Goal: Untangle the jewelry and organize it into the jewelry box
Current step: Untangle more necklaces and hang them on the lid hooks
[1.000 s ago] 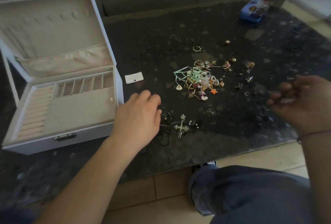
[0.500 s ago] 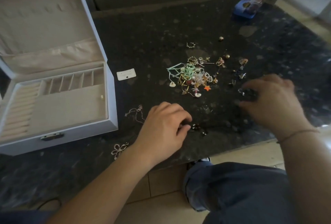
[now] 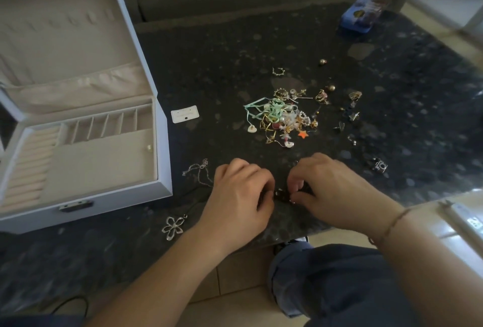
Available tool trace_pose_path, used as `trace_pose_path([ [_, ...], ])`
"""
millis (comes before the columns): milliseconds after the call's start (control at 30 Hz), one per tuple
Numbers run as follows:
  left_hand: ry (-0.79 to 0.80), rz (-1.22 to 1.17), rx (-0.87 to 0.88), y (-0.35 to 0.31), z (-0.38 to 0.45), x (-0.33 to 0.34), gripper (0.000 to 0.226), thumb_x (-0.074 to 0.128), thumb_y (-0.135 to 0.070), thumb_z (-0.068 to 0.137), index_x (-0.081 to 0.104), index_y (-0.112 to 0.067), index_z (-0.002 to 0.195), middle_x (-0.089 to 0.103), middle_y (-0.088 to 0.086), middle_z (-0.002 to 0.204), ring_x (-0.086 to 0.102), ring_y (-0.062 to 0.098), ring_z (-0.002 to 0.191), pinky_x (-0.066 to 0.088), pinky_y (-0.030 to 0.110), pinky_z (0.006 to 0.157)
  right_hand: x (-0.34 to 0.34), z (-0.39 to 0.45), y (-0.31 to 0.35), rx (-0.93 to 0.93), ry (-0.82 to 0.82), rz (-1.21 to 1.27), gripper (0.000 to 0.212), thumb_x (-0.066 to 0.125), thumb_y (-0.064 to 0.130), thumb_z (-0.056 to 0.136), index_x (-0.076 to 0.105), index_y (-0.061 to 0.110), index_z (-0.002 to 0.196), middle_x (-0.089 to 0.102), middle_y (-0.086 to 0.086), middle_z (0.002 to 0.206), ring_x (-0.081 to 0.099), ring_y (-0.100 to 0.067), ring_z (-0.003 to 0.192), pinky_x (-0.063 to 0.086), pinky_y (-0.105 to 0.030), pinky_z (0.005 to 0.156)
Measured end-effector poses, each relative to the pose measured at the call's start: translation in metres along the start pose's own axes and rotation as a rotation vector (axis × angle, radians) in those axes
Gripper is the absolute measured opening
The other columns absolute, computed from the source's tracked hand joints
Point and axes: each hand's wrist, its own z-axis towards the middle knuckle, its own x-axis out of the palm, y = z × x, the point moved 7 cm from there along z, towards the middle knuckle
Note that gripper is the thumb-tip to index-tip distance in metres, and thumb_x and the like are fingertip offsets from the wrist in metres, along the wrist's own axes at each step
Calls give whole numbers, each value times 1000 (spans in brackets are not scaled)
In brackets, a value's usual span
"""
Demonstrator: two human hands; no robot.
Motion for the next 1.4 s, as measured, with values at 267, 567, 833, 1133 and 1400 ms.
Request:
trace_pose_path([
  [267, -128, -321, -141, 10, 7, -22, 17, 63, -12, 88, 73, -19, 100, 70, -12, 89, 64, 6, 87, 51, 26, 78, -16, 2, -4, 13, -139, 506, 22, 56, 7, 95, 51, 26, 85, 62, 8, 68, 55, -3, 64, 42, -13, 61],
  [567, 9, -638, -319, 13, 12, -20, 18, 52, -17, 85, 69, -18, 82, 64, -10, 70, 57, 6, 64, 44, 19, 61, -16, 3, 0, -64, -175, 573, 5, 69, 29, 88, 71, 33, 90, 68, 7, 71, 62, -7, 63, 52, -27, 64],
  [833, 134, -857, -349, 10, 15, -20, 23, 57, -30, 85, 70, -12, 90, 56, -1, 66, 48, 13, 65, 41, 27, 65, -22, 2, 2, -72, -188, 736, 10, 67, 32, 88, 74, 25, 84, 62, -5, 64, 51, -11, 56, 44, -26, 58],
  [1133, 120, -1170, -370, 3, 15, -29, 23, 52, -20, 88, 64, -2, 82, 40, 0, 62, 40, 12, 63, 33, 30, 65, -16, 0, 7, -27, -18, 1402, 24, 56, 23, 93, 73, 8, 85, 32, 4, 53, 26, -6, 47, 21, -16, 42],
  [1400, 144, -988, -302, 3, 11, -41, 20, 52, -22, 88, 69, -14, 79, 46, 5, 64, 41, 17, 64, 36, 23, 60, -33, -5, 9, -133, -143, 1153, 21, 63, 2, 74, 73, 13, 90, 35, -20, 57, 29, -14, 46, 27, -16, 45],
])
